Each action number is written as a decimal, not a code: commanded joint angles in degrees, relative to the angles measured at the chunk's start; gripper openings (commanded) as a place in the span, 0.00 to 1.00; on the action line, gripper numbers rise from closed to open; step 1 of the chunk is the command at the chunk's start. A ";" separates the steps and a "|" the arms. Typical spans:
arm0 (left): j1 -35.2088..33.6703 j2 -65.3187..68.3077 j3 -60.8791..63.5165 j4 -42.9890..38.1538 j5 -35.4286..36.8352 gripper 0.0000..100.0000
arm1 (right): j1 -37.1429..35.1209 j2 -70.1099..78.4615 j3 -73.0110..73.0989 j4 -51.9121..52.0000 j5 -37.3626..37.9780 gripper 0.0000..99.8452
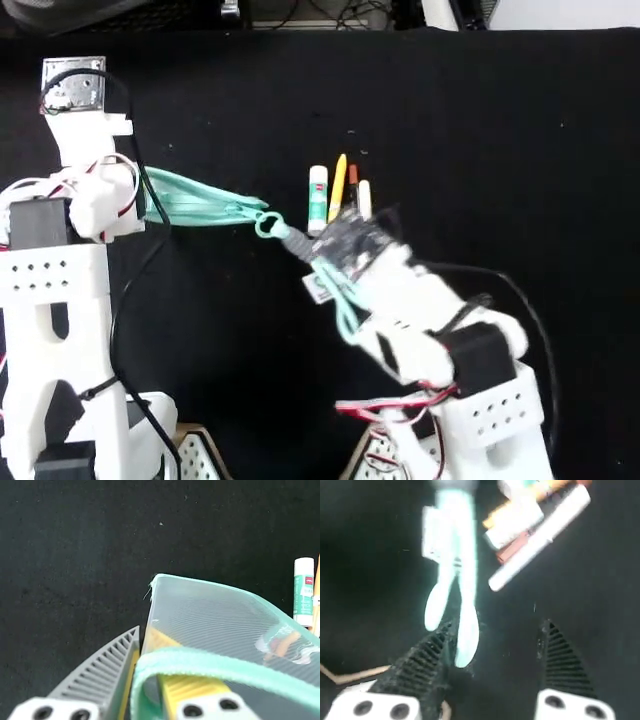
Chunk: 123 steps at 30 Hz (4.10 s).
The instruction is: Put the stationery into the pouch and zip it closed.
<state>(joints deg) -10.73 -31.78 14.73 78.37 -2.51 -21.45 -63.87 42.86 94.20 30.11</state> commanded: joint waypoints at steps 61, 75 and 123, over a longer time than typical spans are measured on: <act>-0.48 -0.62 16.48 -6.95 0.70 0.03 | 4.92 99.30 -60.44 -34.64 -32.26 0.24; -0.48 -0.62 16.40 -7.03 0.44 0.03 | 3.78 118.55 -86.11 -20.48 -31.91 0.07; -0.48 -0.62 16.40 -7.03 0.35 0.03 | 0.62 117.85 -90.68 -10.29 -18.11 0.12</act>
<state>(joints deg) -10.73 -32.84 28.88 71.69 -2.07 -20.04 55.87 -45.93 83.74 11.38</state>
